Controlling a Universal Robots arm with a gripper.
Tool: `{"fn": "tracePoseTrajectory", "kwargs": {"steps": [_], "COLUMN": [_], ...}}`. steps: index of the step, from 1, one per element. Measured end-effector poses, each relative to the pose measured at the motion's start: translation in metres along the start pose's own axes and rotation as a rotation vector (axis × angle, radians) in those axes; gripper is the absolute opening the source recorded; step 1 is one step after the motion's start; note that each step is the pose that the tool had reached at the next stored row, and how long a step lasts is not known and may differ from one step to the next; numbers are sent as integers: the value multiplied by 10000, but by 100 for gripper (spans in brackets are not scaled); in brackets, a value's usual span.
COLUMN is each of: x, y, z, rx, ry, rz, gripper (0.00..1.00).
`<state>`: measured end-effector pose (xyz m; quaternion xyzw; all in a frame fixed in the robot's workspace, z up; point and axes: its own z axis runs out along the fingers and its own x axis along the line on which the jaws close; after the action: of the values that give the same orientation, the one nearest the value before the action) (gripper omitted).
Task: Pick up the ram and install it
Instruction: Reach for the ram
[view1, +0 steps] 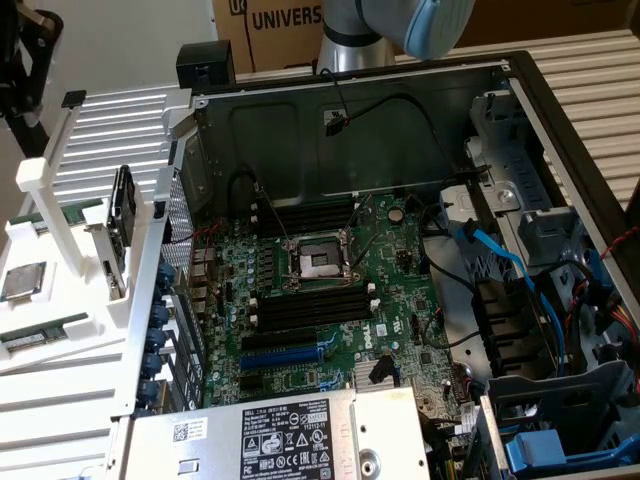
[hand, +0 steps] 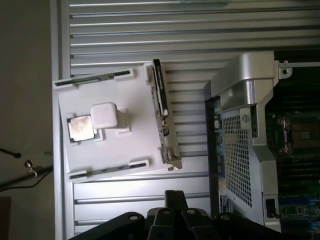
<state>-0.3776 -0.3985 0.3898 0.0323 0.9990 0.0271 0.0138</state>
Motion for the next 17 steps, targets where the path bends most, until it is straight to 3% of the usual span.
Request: {"fn": "tracePoseTrajectory", "kwargs": {"steps": [7,9,17], "x": [325,465,792], "y": [-9,6,96], "z": [17,31,64], "rx": [0,0,-1], "ry": [0,0,2], "rz": [-3,-3,-28], "gripper": [10,10,10]}}
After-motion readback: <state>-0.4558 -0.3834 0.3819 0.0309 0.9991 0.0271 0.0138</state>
